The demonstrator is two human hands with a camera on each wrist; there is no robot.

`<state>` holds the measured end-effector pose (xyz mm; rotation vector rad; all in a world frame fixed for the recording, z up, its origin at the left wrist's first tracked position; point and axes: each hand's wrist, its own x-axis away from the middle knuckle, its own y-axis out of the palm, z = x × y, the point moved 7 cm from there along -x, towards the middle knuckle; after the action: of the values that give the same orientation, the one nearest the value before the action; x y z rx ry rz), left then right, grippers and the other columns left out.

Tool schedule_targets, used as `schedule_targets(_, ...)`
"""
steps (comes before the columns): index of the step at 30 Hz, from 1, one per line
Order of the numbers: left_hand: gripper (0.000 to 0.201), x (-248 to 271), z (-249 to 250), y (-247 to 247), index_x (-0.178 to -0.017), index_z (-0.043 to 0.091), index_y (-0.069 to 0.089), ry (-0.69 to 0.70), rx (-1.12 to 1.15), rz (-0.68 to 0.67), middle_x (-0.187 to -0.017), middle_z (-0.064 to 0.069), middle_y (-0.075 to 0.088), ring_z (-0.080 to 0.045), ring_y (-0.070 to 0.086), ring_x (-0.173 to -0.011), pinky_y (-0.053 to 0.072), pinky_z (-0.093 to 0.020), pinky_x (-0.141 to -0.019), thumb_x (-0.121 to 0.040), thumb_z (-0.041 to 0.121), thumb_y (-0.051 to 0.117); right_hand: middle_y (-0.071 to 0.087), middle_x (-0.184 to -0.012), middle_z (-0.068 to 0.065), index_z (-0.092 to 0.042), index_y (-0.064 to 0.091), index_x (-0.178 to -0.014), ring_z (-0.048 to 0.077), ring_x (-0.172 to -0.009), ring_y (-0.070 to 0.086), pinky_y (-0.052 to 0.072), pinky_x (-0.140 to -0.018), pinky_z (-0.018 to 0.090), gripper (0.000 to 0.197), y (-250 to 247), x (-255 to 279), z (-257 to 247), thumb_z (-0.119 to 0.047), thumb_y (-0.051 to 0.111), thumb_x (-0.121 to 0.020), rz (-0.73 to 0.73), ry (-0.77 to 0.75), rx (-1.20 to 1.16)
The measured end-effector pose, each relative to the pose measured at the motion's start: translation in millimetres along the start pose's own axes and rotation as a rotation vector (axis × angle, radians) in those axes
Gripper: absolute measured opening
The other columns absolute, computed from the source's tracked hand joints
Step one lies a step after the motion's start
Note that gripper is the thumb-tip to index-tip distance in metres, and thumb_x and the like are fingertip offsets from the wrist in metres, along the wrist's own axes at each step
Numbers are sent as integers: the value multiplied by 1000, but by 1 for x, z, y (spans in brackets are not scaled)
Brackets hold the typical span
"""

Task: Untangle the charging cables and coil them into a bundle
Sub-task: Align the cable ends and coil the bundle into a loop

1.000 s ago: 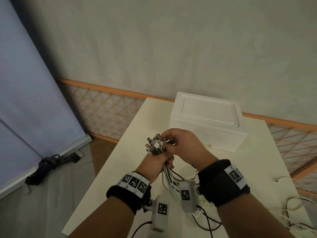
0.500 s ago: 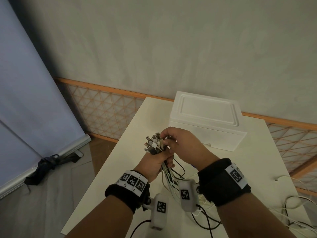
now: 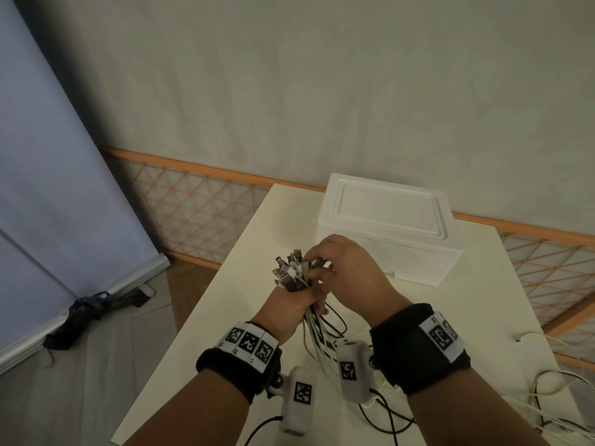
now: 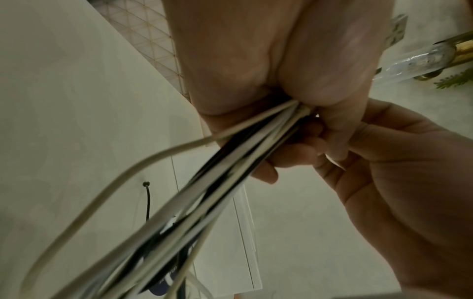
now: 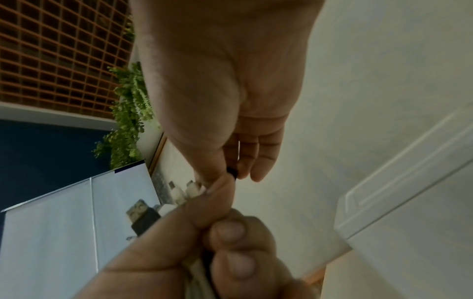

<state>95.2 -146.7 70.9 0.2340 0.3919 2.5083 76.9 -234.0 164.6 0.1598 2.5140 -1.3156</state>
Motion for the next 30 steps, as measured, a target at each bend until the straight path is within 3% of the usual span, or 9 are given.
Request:
schedule_targets(4, 11, 0, 2, -1, -72, 16, 68, 26, 13, 13, -62, -4, 57, -16, 57, -59, 49, -48, -80, -69, 25, 75, 56, -82, -13, -29, 62, -86, 1, -69, 55, 48, -68, 17, 30, -1, 4, 6, -1, 68, -78, 29, 150, -346)
schedule_targets(7, 14, 1, 3, 2, -77, 11, 64, 17, 27, -7, -62, -5, 57, -17, 59, -60, 47, -47, -80, -77, 24, 71, 55, -82, -9, -28, 63, -93, 11, -56, 55, 49, -54, 22, 32, 2, 6, 6, 2, 64, -82, 32, 235, -577)
schedule_targets(12, 13, 2, 3, 5, -84, 4, 55, -7, 94, -7, -58, -7, 47, -19, 51, -55, 48, -38, -68, -90, 15, 57, 52, -118, -14, -34, 51, -126, 5, -101, 55, 51, -79, 19, 40, 0, 6, -5, -17, 60, -91, 13, 69, -514)
schedule_targets(14, 19, 1, 8, 5, -84, 9, 57, 3, 141, 7, -57, -3, 48, -17, 48, -54, 47, -33, -61, -85, 26, 63, 44, -135, -13, -33, 33, -142, 2, -116, 48, 44, -96, 21, 69, 12, 8, 5, -28, 70, -84, -79, 125, -536)
schedule_targets(17, 31, -2, 14, 4, -88, 15, 68, 15, 266, -8, -71, -1, 66, -14, 64, -67, 53, -29, -64, -69, 35, 82, 55, -130, -6, -29, 22, -147, 8, -118, 54, 43, -104, 37, 100, 45, 21, 17, -52, 78, -68, -299, 255, -565)
schedule_targets(19, 24, -1, 19, 6, -78, 16, 67, 14, 305, -60, -62, -2, 60, -14, 61, -61, 53, -28, -60, -65, 25, 86, 64, -117, 0, -28, 39, -137, 14, -110, 61, 48, -98, 44, 85, 55, 31, 21, -54, 77, -66, -338, 286, -615)
schedule_targets(21, 28, -1, 21, 6, -79, 16, 63, 3, 313, -70, -56, -1, 53, -14, 56, -54, 53, -29, -58, -62, 12, 84, 65, -110, 7, -26, 48, -125, 21, -100, 65, 54, -88, 47, 66, 56, 39, 22, -35, 79, -68, -355, 310, -661)
schedule_targets(24, 34, 1, 26, 5, -96, 12, 57, 26, 321, -88, -64, 0, 59, -16, 60, -63, 53, -32, -73, -69, -5, 68, 67, -94, 21, -12, 45, -124, 32, -77, 67, 55, -74, 51, 57, 58, 48, 20, -8, 74, -75, -414, 329, -733)
schedule_targets(30, 36, 2, 27, 6, -103, 9, 57, 11, 369, -60, -75, -3, 65, -18, 64, -77, 54, -29, -74, -71, -7, 59, 66, -93, 21, -15, 41, -125, 31, -70, 68, 56, -72, 50, 50, 55, 45, 17, -7, 61, -80, -367, 296, -652)
